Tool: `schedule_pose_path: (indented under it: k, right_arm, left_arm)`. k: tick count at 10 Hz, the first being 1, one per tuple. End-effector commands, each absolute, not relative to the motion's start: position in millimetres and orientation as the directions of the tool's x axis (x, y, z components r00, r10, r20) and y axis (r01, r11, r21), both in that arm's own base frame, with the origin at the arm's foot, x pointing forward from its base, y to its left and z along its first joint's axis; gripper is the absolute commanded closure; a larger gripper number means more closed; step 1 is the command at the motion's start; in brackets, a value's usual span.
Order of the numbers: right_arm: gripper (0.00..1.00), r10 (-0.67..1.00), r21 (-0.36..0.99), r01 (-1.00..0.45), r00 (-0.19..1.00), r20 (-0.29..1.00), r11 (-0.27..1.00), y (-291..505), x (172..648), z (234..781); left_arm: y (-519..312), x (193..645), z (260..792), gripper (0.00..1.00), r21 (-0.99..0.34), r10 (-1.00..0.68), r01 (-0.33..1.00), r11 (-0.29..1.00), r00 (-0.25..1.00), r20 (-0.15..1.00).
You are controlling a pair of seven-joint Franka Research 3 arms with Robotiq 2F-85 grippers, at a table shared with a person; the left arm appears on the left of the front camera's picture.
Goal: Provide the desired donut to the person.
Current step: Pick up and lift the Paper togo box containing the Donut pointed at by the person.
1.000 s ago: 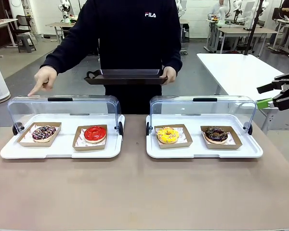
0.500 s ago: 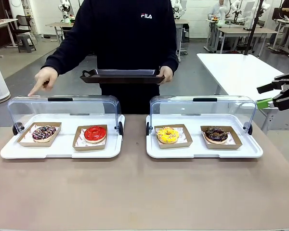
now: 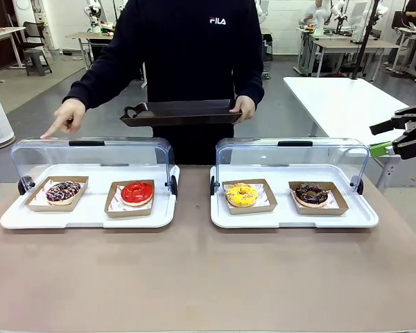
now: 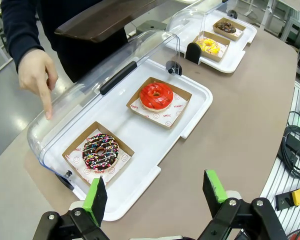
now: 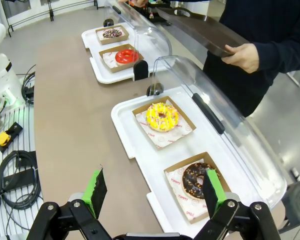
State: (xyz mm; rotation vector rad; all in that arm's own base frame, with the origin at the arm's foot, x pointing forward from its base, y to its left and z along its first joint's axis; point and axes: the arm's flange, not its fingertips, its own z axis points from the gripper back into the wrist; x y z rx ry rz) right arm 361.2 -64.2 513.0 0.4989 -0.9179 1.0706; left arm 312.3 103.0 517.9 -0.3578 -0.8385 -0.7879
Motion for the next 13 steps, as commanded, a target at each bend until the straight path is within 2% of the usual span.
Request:
schedule_pose_path:
  k: [1,4,6,9,13]
  right_arm:
    - [0.00,0.510,-0.081,-0.906,0.158,0.846,0.415,-63.9,365.0,511.7]
    - [0.00,0.510,-0.081,-0.906,0.158,0.846,0.415,-63.9,365.0,511.7]
    - [0.00,0.510,-0.081,-0.906,0.158,0.846,0.415,-63.9,365.0,511.7]
    - [0.00,0.510,-0.081,-0.906,0.158,0.846,0.415,-63.9,365.0,511.7]
    - [0.00,0.510,-0.081,-0.906,0.158,0.846,0.415,-63.9,365.0,511.7]
  left_arm:
    - [103.0,312.3,517.9,0.00,0.015,-0.478,0.743,0.669,0.414,0.775]
    - [101.0,344.6,458.1,0.00,0.012,-0.679,0.795,0.606,0.510,0.528]
    - [84.8,364.7,413.1,0.00,0.073,-0.809,0.857,0.510,0.449,0.379]
    - [71.3,387.0,375.3,0.00,0.180,-0.921,0.912,0.369,0.333,0.202]
    - [67.5,414.2,347.8,0.00,0.313,-0.980,0.929,0.197,0.182,0.077]
